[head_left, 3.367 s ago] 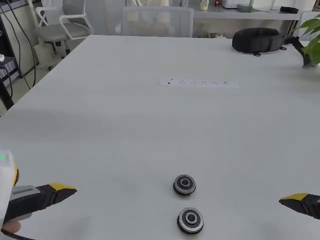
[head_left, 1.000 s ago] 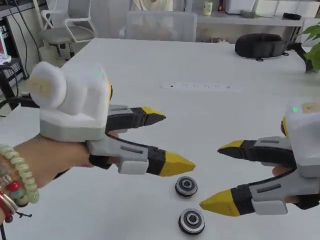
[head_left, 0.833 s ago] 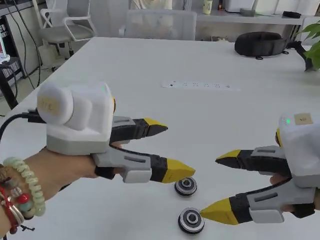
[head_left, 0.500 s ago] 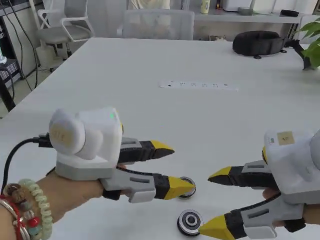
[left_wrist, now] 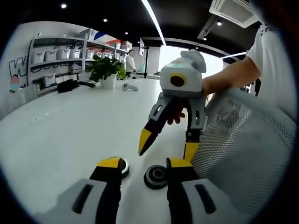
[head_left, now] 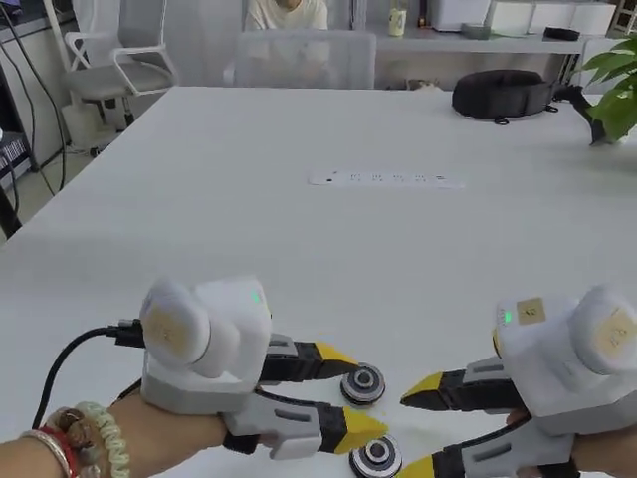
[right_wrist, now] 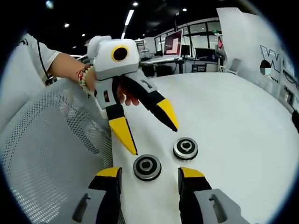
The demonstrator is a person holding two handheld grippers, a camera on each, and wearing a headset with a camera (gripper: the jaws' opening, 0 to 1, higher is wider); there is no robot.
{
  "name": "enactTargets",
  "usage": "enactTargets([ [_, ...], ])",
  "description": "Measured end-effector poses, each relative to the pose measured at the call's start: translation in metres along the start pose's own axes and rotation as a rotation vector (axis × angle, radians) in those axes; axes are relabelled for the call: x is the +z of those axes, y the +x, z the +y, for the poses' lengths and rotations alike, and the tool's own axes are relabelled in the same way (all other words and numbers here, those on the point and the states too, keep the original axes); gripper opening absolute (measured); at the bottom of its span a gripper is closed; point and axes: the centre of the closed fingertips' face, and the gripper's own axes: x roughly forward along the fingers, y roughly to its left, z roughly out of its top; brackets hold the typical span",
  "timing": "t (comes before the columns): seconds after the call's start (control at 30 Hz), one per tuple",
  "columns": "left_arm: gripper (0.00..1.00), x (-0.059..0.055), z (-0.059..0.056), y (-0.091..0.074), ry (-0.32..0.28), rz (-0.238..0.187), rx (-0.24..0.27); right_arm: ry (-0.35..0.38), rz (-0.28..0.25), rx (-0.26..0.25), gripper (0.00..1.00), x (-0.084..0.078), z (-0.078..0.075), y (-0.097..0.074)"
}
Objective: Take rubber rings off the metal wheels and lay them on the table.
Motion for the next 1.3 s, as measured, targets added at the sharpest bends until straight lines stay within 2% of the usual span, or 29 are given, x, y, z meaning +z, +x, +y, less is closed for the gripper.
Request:
enactTargets([
  [0.13,0.28,-0.009,-0.008,0.003,0.013,0.033,-0.028,-0.024,0.009,-0.008,0.44,-0.001,0.000,0.001],
  [0.2,0.28,-0.015,-0.012,0.006,0.039,0.059,-0.042,-0.033,0.013,-0.002,0.41,-0.002,0.002,0.002],
  [0.43,0.22,-0.024,-0.028,0.013,0.094,0.095,-0.093,-0.065,0.049,0.013,0.34,-0.010,0.006,0.006],
  [0.53,0.18,-0.026,-0.031,0.015,0.104,0.102,-0.096,-0.071,0.052,0.015,0.33,-0.010,0.007,0.007],
  [0.67,0.14,-0.030,-0.029,0.015,0.133,0.122,-0.092,-0.072,0.053,0.011,0.31,-0.010,0.006,0.006],
  [0.83,0.07,-0.030,-0.023,0.014,0.133,0.104,-0.071,-0.064,0.039,0.007,0.29,-0.008,0.005,0.005],
  [1.13,0.07,-0.030,-0.023,0.014,0.140,0.077,-0.084,-0.044,0.030,0.013,0.26,-0.008,0.005,0.007],
  [1.3,0.08,-0.030,-0.021,0.014,0.139,0.077,-0.075,-0.067,0.059,-0.011,0.22,-0.012,0.001,0.008],
])
